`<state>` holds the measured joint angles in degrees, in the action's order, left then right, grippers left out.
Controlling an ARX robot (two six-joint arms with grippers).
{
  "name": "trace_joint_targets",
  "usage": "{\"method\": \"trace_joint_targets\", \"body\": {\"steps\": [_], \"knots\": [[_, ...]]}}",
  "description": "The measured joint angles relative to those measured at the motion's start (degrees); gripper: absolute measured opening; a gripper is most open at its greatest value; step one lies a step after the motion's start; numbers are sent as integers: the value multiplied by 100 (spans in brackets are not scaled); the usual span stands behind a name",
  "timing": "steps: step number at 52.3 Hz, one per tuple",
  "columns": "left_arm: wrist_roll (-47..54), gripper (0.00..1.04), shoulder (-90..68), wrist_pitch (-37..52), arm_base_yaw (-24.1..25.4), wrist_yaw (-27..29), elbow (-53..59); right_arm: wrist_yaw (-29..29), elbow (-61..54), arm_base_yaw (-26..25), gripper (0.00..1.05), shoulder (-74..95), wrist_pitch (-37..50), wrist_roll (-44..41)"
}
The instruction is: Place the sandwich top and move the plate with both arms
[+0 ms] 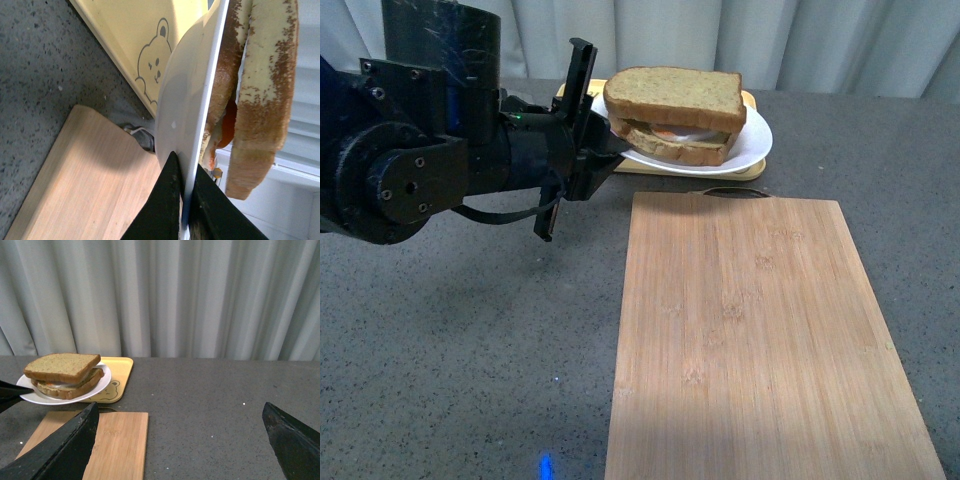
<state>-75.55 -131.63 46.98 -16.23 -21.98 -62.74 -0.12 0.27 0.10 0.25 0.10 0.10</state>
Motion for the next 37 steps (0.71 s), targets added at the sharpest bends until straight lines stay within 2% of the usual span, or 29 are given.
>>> {"method": "trace_joint_targets", "body": {"steps": [16, 29, 37], "knots": [[-57, 4, -706, -111, 2, 0, -894, 0, 0, 0, 95, 0, 0, 0], [-437, 4, -1147, 245, -2, 44, -1283, 0, 0, 0, 95, 0, 0, 0], [-531, 4, -1408, 168, -13, 149, -1637, 0, 0, 0, 95, 0, 0, 0]]}}
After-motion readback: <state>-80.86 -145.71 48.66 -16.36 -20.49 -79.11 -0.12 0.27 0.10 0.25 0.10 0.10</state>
